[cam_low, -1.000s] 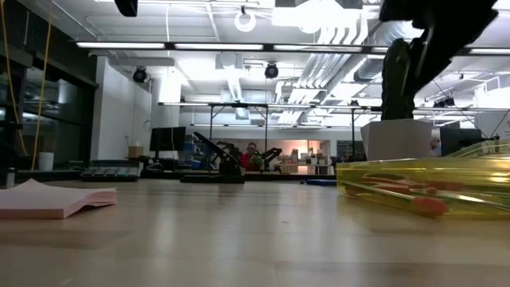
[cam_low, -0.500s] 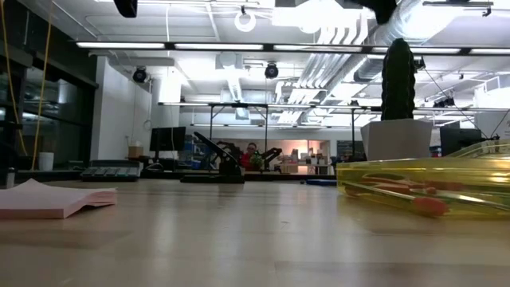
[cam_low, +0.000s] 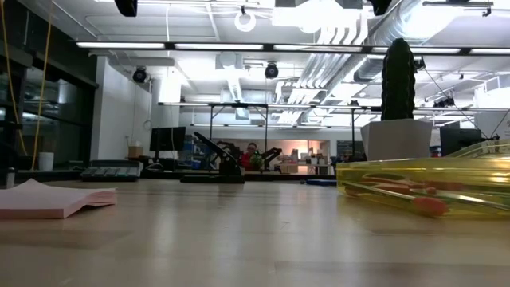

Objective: Pack school essentials
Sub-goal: Put the pink eraser cap into the yellow box

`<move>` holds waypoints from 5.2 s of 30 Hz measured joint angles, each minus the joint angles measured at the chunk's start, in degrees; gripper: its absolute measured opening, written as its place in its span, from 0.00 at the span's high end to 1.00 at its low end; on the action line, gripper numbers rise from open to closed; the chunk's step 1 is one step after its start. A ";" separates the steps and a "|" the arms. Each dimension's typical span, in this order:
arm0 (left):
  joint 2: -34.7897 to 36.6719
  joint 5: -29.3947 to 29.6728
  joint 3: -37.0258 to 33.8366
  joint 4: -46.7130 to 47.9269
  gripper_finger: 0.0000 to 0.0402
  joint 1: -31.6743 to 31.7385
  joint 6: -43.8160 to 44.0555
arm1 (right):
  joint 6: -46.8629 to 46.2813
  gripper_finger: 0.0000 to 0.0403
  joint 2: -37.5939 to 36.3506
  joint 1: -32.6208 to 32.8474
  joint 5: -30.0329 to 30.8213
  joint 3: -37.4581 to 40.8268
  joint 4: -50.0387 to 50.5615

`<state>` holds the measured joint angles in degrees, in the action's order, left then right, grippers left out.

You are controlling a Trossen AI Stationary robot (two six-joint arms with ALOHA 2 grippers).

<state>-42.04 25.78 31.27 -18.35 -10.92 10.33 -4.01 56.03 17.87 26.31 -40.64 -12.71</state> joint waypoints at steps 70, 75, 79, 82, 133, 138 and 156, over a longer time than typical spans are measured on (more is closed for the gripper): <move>-0.44 6.58 4.92 -0.74 0.53 0.00 -12.02 | -18.73 0.41 32.09 21.73 -25.93 -24.98 49.13; -0.44 6.58 4.92 -0.74 0.53 0.00 -12.02 | -19.48 0.41 41.27 25.87 -25.76 -25.00 46.30; -0.44 6.58 4.92 -0.74 0.53 0.00 -12.04 | -21.67 0.41 47.03 27.65 -25.44 -24.99 42.54; -0.44 6.58 4.92 -0.74 0.53 0.00 -12.02 | -22.60 0.41 49.92 28.32 -25.42 -25.00 39.94; -0.42 7.93 4.92 -0.31 0.53 0.00 -12.04 | -36.88 1.00 27.14 26.07 -18.42 -2.76 11.37; -0.42 7.91 4.92 -0.31 0.53 0.00 -12.00 | -31.07 1.00 20.72 18.08 -6.88 3.65 -6.50; -0.42 -2.86 4.90 0.84 0.53 -0.02 0.61 | 4.18 1.00 20.06 -10.79 -24.37 -8.33 -16.73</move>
<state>-42.46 22.92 36.16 -17.51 -10.94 10.93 0.17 76.09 7.07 1.94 -48.97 -29.44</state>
